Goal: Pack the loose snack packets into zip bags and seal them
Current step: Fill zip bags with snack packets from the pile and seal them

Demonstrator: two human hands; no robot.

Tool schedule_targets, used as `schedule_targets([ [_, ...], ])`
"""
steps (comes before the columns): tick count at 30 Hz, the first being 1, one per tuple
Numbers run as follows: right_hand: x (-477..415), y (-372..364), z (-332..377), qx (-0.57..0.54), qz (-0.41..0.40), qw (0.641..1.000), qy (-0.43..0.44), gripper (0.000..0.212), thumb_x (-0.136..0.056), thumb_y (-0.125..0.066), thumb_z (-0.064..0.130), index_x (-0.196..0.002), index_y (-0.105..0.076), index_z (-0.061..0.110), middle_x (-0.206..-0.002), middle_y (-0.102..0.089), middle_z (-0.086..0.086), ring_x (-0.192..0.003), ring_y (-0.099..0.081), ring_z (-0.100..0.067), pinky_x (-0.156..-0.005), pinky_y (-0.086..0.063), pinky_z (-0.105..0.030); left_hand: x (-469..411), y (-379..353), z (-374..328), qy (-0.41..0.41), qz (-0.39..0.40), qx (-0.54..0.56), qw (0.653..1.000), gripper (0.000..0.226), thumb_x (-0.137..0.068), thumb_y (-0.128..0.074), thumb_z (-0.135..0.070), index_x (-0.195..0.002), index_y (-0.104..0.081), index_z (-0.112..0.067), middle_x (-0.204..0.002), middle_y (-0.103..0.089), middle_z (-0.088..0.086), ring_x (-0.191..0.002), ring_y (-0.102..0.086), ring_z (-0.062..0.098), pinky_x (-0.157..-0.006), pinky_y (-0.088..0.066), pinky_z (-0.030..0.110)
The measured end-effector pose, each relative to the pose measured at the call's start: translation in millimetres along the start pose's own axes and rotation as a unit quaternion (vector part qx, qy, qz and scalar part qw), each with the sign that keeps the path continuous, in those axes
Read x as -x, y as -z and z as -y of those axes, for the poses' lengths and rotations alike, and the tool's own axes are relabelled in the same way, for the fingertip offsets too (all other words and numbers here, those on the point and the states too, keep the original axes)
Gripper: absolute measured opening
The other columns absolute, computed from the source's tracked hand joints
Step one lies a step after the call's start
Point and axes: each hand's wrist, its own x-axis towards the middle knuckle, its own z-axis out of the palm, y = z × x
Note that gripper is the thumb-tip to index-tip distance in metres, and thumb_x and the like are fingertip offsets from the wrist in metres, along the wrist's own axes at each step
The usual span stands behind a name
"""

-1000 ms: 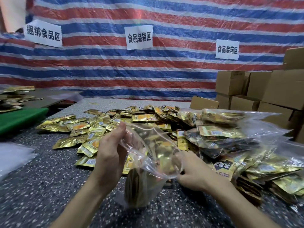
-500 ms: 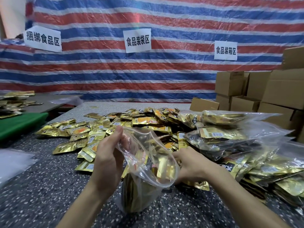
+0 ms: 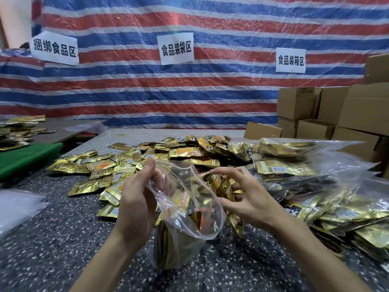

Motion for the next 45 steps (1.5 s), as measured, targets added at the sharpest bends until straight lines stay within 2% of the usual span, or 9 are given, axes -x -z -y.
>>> schedule_targets([
  [8,7,8,13,-0.092,-0.025,0.995,-0.031,0.066,-0.078,-0.071,0.051,-0.133,-0.041,0.070,-0.125,-0.046,0.011,-0.116,-0.053,-0.013,-0.098,-0.053,-0.048,0,0,-2,0.002,0.005,-0.014,1.000,0.044,-0.080,-0.056,-0.055,-0.053,-0.050,-0.021,-0.062,-0.039,0.012,-0.065,-0.036,0.027,-0.080,-0.033,0.052],
  [12,8,8,12,-0.128,-0.019,0.991,-0.044,0.052,-0.082,-0.079,0.039,-0.126,-0.055,0.054,-0.135,-0.054,0.010,-0.114,-0.060,-0.018,-0.097,-0.053,-0.055,0,-2,-1,0.000,0.004,-0.019,1.000,0.047,-0.080,-0.055,-0.054,-0.055,-0.048,-0.015,-0.063,-0.037,0.015,-0.067,-0.035,0.031,-0.088,-0.036,0.070],
  [16,9,12,21,-0.190,-0.095,0.977,-0.022,0.046,-0.075,-0.081,0.032,-0.113,-0.059,0.046,-0.108,-0.067,0.011,-0.102,-0.068,-0.017,-0.091,-0.059,-0.047,-1,-1,1,0.002,-0.002,-0.035,0.999,0.047,-0.084,-0.052,-0.052,-0.054,-0.051,-0.016,-0.061,-0.044,0.012,-0.067,-0.041,0.029,-0.099,-0.033,0.072],
  [19,6,22,38,-0.304,-0.188,0.934,-0.003,0.055,-0.070,-0.079,0.026,-0.118,-0.059,0.045,-0.110,-0.064,-0.007,-0.098,-0.070,-0.030,-0.087,-0.059,-0.054,-4,-1,3,0.000,-0.011,-0.064,0.998,0.045,-0.086,-0.049,-0.048,-0.052,-0.054,-0.019,-0.063,-0.047,0.016,-0.068,-0.044,0.029,-0.099,-0.034,0.070],
  [23,4,35,76,-0.546,-0.202,0.811,0.065,0.062,-0.071,-0.075,0.031,-0.128,-0.049,0.026,-0.113,-0.063,-0.014,-0.110,-0.068,-0.041,-0.084,-0.059,-0.052,-5,-2,4,-0.002,-0.005,-0.086,0.996,0.047,-0.088,-0.047,-0.045,-0.051,-0.053,-0.018,-0.064,-0.048,0.016,-0.070,-0.045,0.030,-0.100,-0.032,0.068],
  [28,4,42,120,-0.595,-0.155,0.775,0.143,0.064,-0.077,-0.081,0.035,-0.124,-0.041,0.019,-0.108,-0.073,-0.006,-0.123,-0.061,-0.039,-0.090,-0.057,-0.050,-4,-7,3,0.000,-0.004,-0.086,0.996,0.047,-0.087,-0.047,-0.045,-0.048,-0.056,-0.019,-0.055,-0.055,-0.003,-0.061,-0.052,0.016,-0.085,-0.034,0.046],
  [36,9,19,109,-0.250,-0.105,0.947,0.169,0.056,-0.081,-0.074,0.030,-0.128,-0.048,0.046,-0.129,-0.057,0.005,-0.125,-0.060,-0.023,-0.096,-0.055,-0.049,-3,-6,0,0.039,0.010,-0.076,0.996,0.048,-0.083,-0.053,-0.049,-0.046,-0.054,-0.020,-0.053,-0.050,0.000,-0.056,-0.044,0.017,-0.076,-0.034,0.041],
  [40,8,14,104,-0.205,-0.004,0.967,0.148,0.064,-0.083,-0.081,0.022,-0.134,-0.051,0.045,-0.139,-0.055,0.015,-0.128,-0.058,-0.015,-0.100,-0.054,-0.045,-5,-5,1,0.053,0.009,-0.082,0.995,0.047,-0.082,-0.054,-0.056,-0.051,-0.055,-0.021,-0.057,-0.051,0.003,-0.056,-0.046,0.016,-0.070,-0.034,0.037],
  [45,5,12,107,-0.140,0.061,0.987,0.059,0.062,-0.067,-0.092,0.033,-0.121,-0.066,0.048,-0.122,-0.055,0.021,-0.112,-0.061,-0.006,-0.096,-0.056,-0.038,-6,-3,1,0.046,0.027,-0.113,0.992,0.056,-0.085,-0.051,-0.063,-0.060,-0.060,-0.014,-0.063,-0.053,0.013,-0.067,-0.052,0.018,-0.073,-0.041,0.046],
])
